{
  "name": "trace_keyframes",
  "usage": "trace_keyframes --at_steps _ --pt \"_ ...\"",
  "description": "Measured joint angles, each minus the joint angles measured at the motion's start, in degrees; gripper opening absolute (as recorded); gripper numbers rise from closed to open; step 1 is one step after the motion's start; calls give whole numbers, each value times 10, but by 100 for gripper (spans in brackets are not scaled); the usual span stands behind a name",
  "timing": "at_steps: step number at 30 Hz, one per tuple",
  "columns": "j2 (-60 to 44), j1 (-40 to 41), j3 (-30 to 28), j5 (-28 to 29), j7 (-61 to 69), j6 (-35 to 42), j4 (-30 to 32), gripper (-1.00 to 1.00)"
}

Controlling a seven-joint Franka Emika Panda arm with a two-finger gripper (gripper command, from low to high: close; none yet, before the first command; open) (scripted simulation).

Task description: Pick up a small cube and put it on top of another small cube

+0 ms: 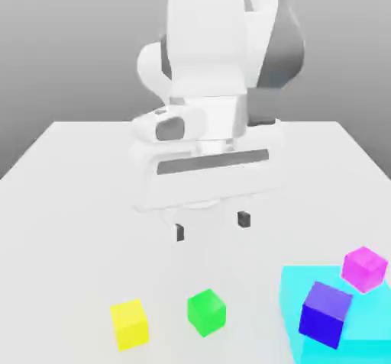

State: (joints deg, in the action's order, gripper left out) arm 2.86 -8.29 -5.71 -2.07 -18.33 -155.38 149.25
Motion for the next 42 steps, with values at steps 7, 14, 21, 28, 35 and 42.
trace_keyframes --at_steps 7,14,21,28,35,42 --pt "-145 8 14 -9 69 -91 33 0" --pt "-225 24 33 -24 82 -153 19 -100" --pt "-178 18 25 -12 73 -115 29 -100" --pt "-95 -6 49 16 111 25 -29 -100" --pt "-72 -68 101 23 222 191 -172 -100" --pt "-127 -73 102 31 231 138 -174 100"
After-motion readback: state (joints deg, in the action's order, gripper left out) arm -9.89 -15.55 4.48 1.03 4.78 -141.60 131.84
